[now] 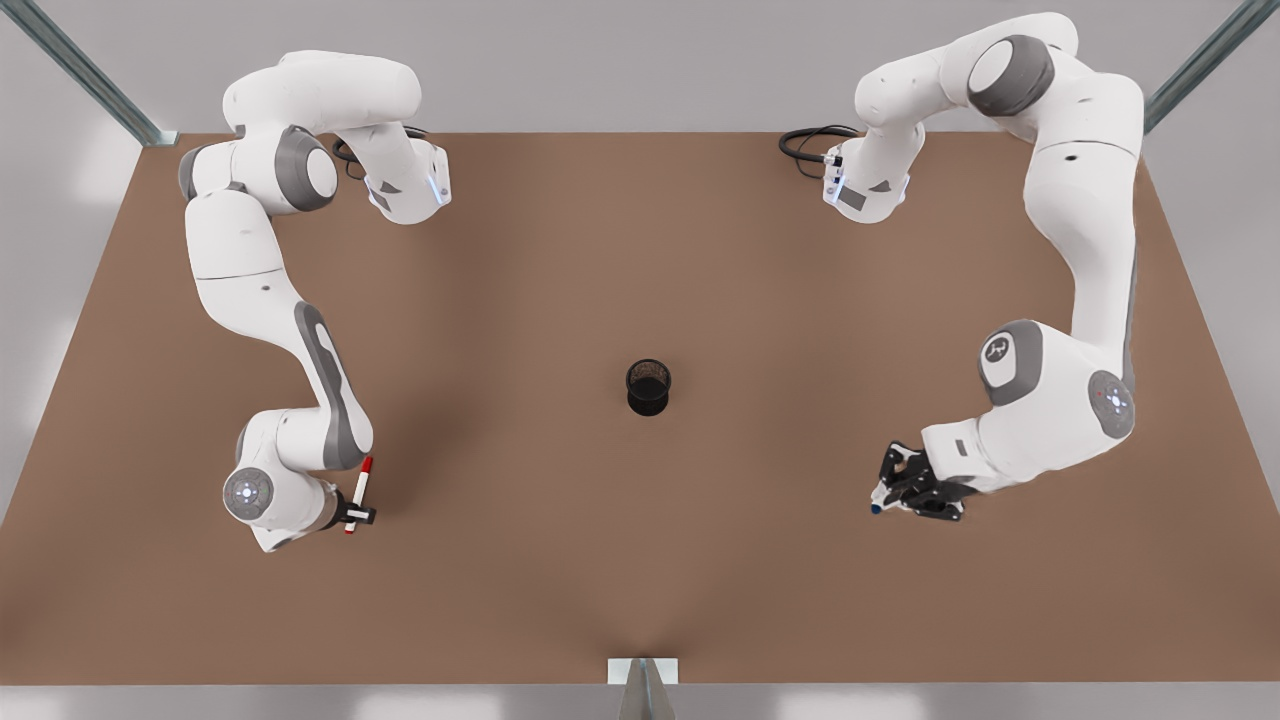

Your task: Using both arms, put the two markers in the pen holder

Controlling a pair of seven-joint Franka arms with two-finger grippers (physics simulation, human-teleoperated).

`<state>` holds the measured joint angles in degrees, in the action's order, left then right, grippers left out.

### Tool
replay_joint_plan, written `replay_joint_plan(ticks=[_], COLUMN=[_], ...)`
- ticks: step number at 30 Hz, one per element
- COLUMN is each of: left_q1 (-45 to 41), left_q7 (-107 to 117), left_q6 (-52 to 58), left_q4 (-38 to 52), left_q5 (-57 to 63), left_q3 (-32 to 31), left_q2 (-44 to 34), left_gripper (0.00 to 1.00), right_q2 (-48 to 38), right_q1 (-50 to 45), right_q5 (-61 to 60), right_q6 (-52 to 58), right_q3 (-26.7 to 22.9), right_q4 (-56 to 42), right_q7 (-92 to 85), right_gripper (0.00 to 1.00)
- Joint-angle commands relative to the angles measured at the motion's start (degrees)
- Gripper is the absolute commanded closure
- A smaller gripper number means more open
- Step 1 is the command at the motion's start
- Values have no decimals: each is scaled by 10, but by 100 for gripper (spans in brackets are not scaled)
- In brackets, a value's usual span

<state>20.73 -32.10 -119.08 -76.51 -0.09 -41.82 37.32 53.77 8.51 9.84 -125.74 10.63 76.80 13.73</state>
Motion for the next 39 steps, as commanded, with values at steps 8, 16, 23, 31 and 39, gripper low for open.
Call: replay_joint_plan(ticks=[8, 16, 23, 31, 39], left_q1=[-55, -99, -96, -106, -123], left_q7=[-153, -151, -195, -229, -232], left_q6=[-122, -353, -465, -508, -510], left_q4=[-47, -183, -284, -309, -322], left_q5=[-128, -130, -129, -128, -128], left_q3=[-100, -158, -168, -163, -153], left_q2=[-4, 0, 3, 34, 39], left_gripper=[79, 79, 79, 79, 79], right_q2=[-2, -2, -3, -22, -50], right_q1=[-1, 0, 0, -2, -4], right_q5=[2, 0, 0, 0, 0], right_q6=[-3, -3, -2, 2, 21], right_q3=[0, 1, 2, 7, 18], right_q4=[-2, -3, -3, -9, -9], right_q7=[7, 9, 8, 4, 5], right_gripper=[45, 71, 71, 71, 72])
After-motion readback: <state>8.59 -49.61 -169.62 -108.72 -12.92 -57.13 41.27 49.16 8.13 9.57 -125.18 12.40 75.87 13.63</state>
